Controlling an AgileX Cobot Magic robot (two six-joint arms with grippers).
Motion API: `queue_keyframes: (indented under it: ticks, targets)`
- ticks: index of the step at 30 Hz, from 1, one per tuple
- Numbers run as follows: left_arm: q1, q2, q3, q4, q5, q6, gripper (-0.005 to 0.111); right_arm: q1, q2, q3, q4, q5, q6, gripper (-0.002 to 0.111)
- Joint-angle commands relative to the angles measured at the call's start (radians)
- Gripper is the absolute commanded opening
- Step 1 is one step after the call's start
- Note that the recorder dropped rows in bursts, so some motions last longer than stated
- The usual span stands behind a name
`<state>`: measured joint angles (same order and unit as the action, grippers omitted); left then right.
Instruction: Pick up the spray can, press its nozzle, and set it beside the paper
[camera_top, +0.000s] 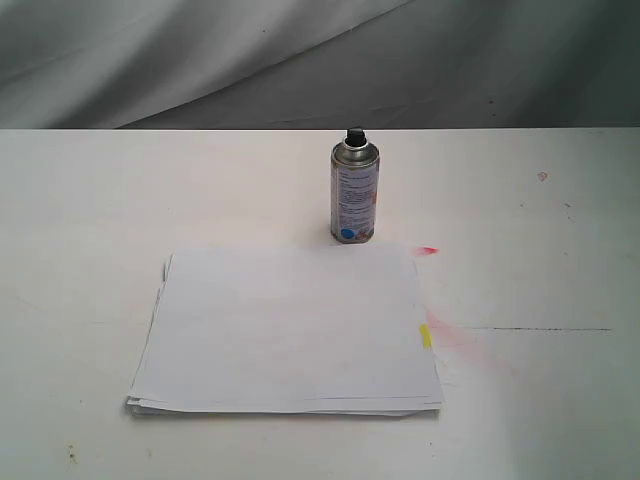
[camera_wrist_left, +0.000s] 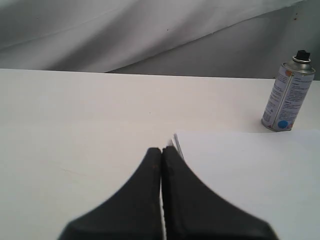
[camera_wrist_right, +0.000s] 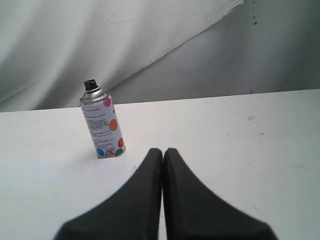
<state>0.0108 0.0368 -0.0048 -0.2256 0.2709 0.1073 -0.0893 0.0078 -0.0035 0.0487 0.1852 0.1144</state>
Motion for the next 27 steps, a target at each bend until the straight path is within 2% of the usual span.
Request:
queue_keyframes:
  ticks: [1, 23, 27]
  targets:
    - [-0.004, -0.007, 0.005, 0.0, -0.005, 0.001, 0.0, -0.006, -0.005, 0.004, -0.011, -0.001, 0.002, 0.0]
    - [-0.004, -0.007, 0.005, 0.0, -0.005, 0.001, 0.0, -0.006, -0.005, 0.004, -0.008, -0.001, 0.002, 0.0]
    - [-0.004, -0.007, 0.005, 0.0, -0.005, 0.001, 0.0, -0.006, -0.002, 0.004, 0.099, 0.01, 0.002, 0.0]
